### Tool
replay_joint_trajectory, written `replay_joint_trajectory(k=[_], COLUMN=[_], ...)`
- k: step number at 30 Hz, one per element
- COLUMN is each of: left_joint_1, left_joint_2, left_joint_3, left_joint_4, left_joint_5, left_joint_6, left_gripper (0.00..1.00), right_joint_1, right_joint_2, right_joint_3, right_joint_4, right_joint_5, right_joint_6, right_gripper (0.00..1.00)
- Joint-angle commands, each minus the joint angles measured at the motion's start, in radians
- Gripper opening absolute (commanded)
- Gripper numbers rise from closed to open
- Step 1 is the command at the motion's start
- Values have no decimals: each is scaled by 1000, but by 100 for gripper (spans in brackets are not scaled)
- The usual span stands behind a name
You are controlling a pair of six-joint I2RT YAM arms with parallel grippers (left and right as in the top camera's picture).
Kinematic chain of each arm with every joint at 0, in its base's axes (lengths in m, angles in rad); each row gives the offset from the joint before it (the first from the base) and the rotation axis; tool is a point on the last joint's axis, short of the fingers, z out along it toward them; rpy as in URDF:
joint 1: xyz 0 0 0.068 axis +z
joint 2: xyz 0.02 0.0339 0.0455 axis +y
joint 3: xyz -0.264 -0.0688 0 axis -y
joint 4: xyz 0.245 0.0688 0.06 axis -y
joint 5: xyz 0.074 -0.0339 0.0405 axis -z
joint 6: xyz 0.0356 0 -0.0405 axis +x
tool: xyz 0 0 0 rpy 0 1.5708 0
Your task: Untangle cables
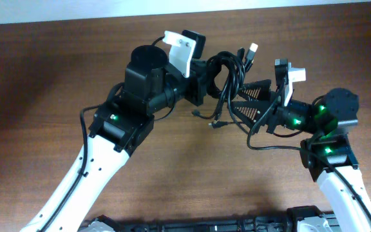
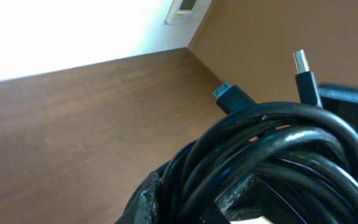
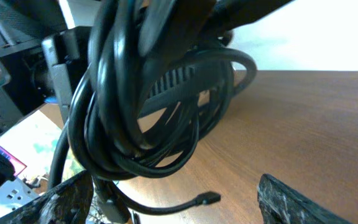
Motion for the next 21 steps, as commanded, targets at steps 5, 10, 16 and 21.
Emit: replay_joint_trajectory(k=[5, 10, 16, 21], left_joint_1=[-2, 6, 52, 61], left_joint_2=[-1, -1, -4, -3], left_joint_3=[8, 8, 8, 8], left_joint_4=[16, -6, -23, -96], left_joint_5=[12, 7, 100, 294], left_joint_6=[639, 885, 1082, 1263], left_gripper=[0, 0, 0, 0], right_joint_1=[-1, -14, -126, -158], right_joint_2=[-9, -9, -9, -9], right_joint_3=[13, 13, 13, 13], right_joint_4=[-26, -35, -147, -145], right_joint_5=[32, 28, -20, -81], right_joint_6=[-18, -17, -42, -48], right_gripper=[82, 83, 83, 83])
